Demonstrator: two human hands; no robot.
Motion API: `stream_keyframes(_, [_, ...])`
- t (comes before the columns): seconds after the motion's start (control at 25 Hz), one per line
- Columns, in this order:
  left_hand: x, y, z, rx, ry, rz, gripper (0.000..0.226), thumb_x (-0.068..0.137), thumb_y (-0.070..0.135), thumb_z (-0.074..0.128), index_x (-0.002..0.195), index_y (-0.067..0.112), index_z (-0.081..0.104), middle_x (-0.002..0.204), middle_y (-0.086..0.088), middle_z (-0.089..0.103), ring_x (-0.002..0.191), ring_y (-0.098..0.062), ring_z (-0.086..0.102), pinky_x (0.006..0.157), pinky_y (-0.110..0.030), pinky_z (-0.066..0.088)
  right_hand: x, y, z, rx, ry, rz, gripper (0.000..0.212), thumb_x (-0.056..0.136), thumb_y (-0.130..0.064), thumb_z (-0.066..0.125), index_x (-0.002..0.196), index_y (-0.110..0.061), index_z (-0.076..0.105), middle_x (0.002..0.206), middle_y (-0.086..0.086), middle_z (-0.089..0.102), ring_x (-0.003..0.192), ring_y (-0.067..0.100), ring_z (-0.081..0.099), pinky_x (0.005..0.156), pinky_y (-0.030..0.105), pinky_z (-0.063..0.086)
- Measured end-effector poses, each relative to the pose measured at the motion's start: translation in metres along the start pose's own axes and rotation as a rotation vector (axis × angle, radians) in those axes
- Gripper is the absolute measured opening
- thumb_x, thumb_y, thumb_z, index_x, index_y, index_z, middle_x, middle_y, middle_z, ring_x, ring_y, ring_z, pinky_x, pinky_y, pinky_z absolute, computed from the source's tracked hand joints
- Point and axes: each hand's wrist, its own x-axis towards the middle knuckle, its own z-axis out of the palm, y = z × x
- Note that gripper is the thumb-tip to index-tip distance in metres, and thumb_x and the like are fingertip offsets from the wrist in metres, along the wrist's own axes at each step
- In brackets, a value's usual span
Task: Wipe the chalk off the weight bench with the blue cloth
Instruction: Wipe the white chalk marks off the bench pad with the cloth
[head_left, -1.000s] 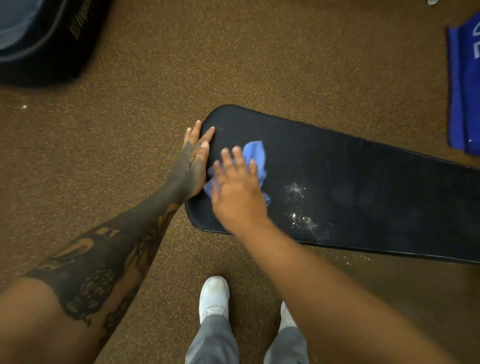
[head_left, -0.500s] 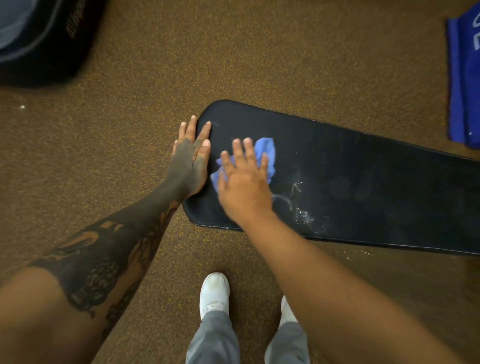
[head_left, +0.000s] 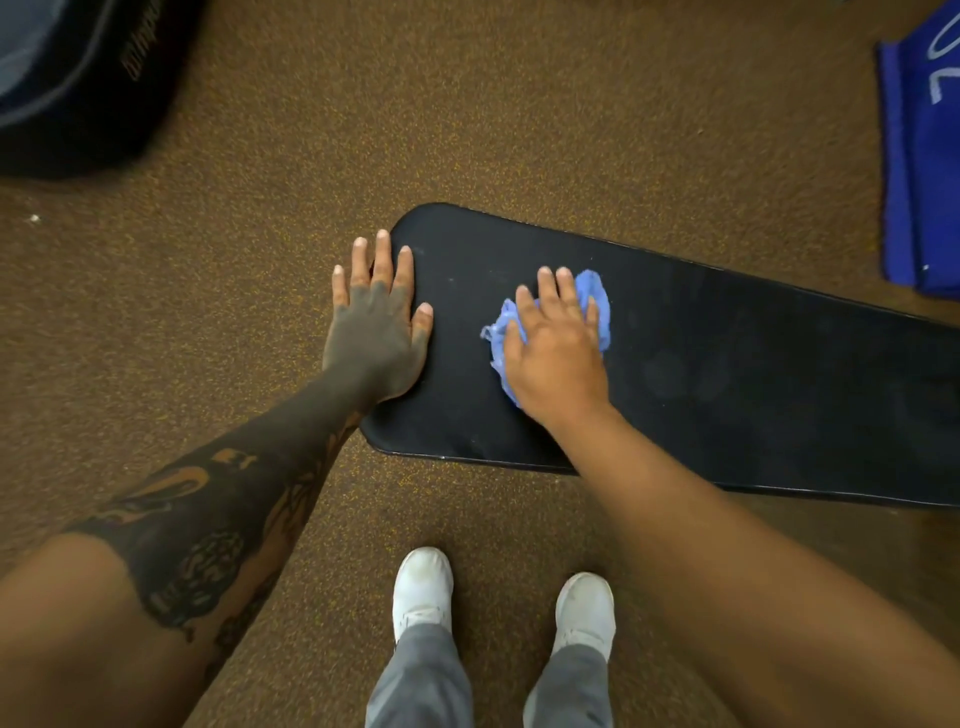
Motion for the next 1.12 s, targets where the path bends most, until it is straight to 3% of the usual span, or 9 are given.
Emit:
stream_keyframes(0.08, [0.001, 0.000, -0.001, 0.006, -0.002, 0.014, 0.066, 0.099, 0.043, 0.021, 0.154, 0.010, 0.004, 0.163, -0.014, -0.005, 0.149, -0.032, -0.010, 0.120, -0.050, -0.001, -0.005, -0.027, 0.007, 0.026, 0.001, -0.022, 0.051, 0.094, -0.030, 0.034, 0.134, -0.005, 0.053, 0.149, 0.016, 0.039, 0.143, 0.031, 0.026, 0.114, 0.054, 0.019])
stream_keyframes(0.16, [0.002, -0.001, -0.003, 0.009, -0.013, 0.010, 0.066, 0.099, 0.043, 0.022, 0.154, 0.010, 0.004, 0.163, -0.014, -0.005, 0.149, -0.032, -0.010, 0.120, -0.050, -0.002, -0.042, -0.041, 0.009, 0.026, -0.010, -0.195, 0.048, 0.093, -0.028, 0.036, 0.130, -0.004, 0.056, 0.145, 0.016, 0.045, 0.140, 0.031, 0.032, 0.112, 0.055, 0.024])
stream_keyframes(0.28, [0.001, 0.003, -0.005, 0.020, -0.021, -0.007, 0.067, 0.100, 0.043, 0.023, 0.154, 0.010, 0.003, 0.163, -0.014, -0.005, 0.149, -0.032, -0.010, 0.120, -0.049, -0.002, -0.087, -0.013, -0.001, 0.042, -0.076, -0.357, 0.046, 0.093, -0.028, 0.043, 0.132, -0.007, 0.056, 0.147, 0.013, 0.044, 0.142, 0.026, 0.029, 0.115, 0.052, 0.024])
stream_keyframes(0.52, [-0.002, 0.009, -0.004, -0.005, -0.016, -0.019, 0.070, 0.099, 0.045, 0.023, 0.154, 0.008, 0.002, 0.162, -0.016, -0.006, 0.149, -0.033, -0.010, 0.121, -0.049, -0.001, -0.022, 0.019, -0.003, 0.027, 0.061, 0.015, 0.054, 0.093, -0.033, 0.030, 0.129, -0.004, 0.057, 0.146, 0.016, 0.044, 0.141, 0.031, 0.030, 0.114, 0.052, 0.022])
stream_keyframes(0.6, [-0.002, 0.009, -0.004, -0.002, -0.007, -0.013, 0.070, 0.099, 0.045, 0.023, 0.154, 0.007, 0.003, 0.162, -0.017, -0.005, 0.149, -0.033, -0.010, 0.121, -0.049, -0.001, -0.016, -0.005, 0.004, 0.055, 0.076, 0.001, 0.052, 0.092, -0.030, 0.031, 0.128, -0.003, 0.058, 0.144, 0.018, 0.046, 0.140, 0.033, 0.033, 0.112, 0.054, 0.023])
stream_keyframes(0.72, [-0.002, 0.010, -0.005, 0.010, -0.006, -0.014, 0.071, 0.098, 0.046, 0.024, 0.153, 0.006, 0.004, 0.162, -0.018, -0.004, 0.149, -0.033, -0.009, 0.121, -0.050, 0.000, -0.058, -0.028, 0.006, 0.065, 0.032, -0.207, 0.049, 0.093, -0.028, 0.035, 0.129, -0.003, 0.056, 0.145, 0.016, 0.046, 0.140, 0.031, 0.034, 0.113, 0.053, 0.023])
stream_keyframes(0.84, [-0.001, 0.010, -0.006, 0.010, -0.006, -0.015, 0.072, 0.097, 0.046, 0.025, 0.153, 0.006, 0.005, 0.162, -0.017, -0.004, 0.149, -0.033, -0.009, 0.121, -0.050, 0.001, -0.089, -0.001, -0.001, 0.045, -0.008, -0.313, 0.047, 0.095, -0.028, 0.041, 0.136, -0.007, 0.052, 0.149, 0.012, 0.040, 0.143, 0.025, 0.026, 0.116, 0.048, 0.020])
stream_keyframes(1.0, [-0.002, 0.011, -0.007, 0.022, -0.012, -0.018, 0.073, 0.097, 0.048, 0.024, 0.153, 0.007, 0.003, 0.162, -0.017, -0.005, 0.149, -0.033, -0.009, 0.121, -0.050, 0.000, -0.064, 0.051, -0.012, 0.016, 0.093, -0.063, 0.048, 0.096, -0.031, 0.039, 0.134, -0.008, 0.053, 0.148, 0.013, 0.042, 0.143, 0.025, 0.028, 0.116, 0.049, 0.022])
stream_keyframes(1.12, [-0.004, 0.015, -0.007, 0.024, -0.008, -0.003, 0.073, 0.097, 0.048, 0.025, 0.153, 0.007, 0.004, 0.162, -0.016, -0.004, 0.149, -0.033, -0.009, 0.121, -0.050, 0.000, -0.025, 0.040, -0.006, 0.027, 0.115, 0.075, 0.050, 0.095, -0.031, 0.034, 0.132, -0.005, 0.055, 0.147, 0.015, 0.043, 0.142, 0.029, 0.029, 0.116, 0.050, 0.018])
